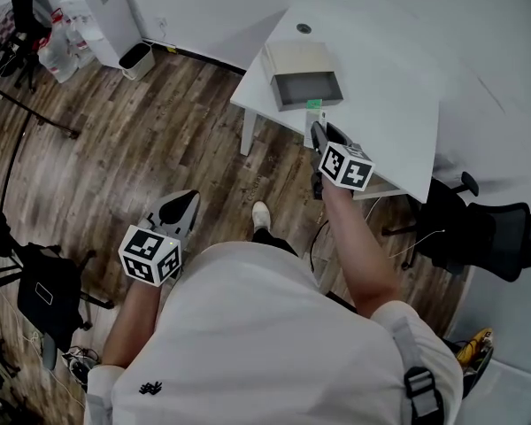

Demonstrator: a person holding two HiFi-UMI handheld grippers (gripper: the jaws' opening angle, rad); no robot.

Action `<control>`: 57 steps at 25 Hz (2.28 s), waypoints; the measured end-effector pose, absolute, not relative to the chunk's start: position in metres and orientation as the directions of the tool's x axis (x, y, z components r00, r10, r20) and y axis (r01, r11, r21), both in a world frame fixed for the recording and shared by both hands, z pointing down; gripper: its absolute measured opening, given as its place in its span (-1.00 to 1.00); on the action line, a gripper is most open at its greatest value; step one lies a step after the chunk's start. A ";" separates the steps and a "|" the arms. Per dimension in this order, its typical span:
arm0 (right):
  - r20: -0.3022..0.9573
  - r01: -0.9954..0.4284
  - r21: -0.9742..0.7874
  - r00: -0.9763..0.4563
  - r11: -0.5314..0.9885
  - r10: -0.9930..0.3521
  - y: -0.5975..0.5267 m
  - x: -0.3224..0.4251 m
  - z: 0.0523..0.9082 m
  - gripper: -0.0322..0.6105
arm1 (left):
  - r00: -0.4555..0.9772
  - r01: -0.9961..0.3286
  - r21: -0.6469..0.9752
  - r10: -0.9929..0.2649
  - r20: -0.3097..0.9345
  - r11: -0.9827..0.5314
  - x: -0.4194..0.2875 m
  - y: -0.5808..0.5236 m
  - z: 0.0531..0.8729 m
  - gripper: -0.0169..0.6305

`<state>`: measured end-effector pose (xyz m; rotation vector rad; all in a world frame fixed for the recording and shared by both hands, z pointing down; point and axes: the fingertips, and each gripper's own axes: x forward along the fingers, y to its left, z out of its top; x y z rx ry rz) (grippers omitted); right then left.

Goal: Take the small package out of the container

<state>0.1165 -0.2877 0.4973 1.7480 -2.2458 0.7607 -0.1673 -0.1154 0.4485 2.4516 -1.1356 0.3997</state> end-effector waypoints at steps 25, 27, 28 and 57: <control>0.423 -0.916 -0.265 -0.391 0.301 -0.817 -0.132 0.051 0.471 -0.59 | 0.680 -0.724 0.246 -0.606 0.412 -0.645 -0.185 -0.043 0.464 -0.93; 0.423 -0.915 -0.269 -0.392 0.300 -0.817 -0.128 0.049 0.471 -0.59 | 0.682 -0.722 0.248 -0.603 0.413 -0.646 -0.186 -0.040 0.465 -0.93; 0.422 -0.916 -0.269 -0.391 0.298 -0.818 -0.127 0.049 0.471 -0.59 | 0.683 -0.721 0.249 -0.603 0.413 -0.647 -0.186 -0.039 0.466 -0.92; 0.402 -0.905 -0.271 -0.416 0.328 -0.816 -0.116 0.043 0.460 -0.60 | 0.663 -0.741 0.268 -0.604 0.443 -0.616 -0.196 -0.021 0.475 -0.93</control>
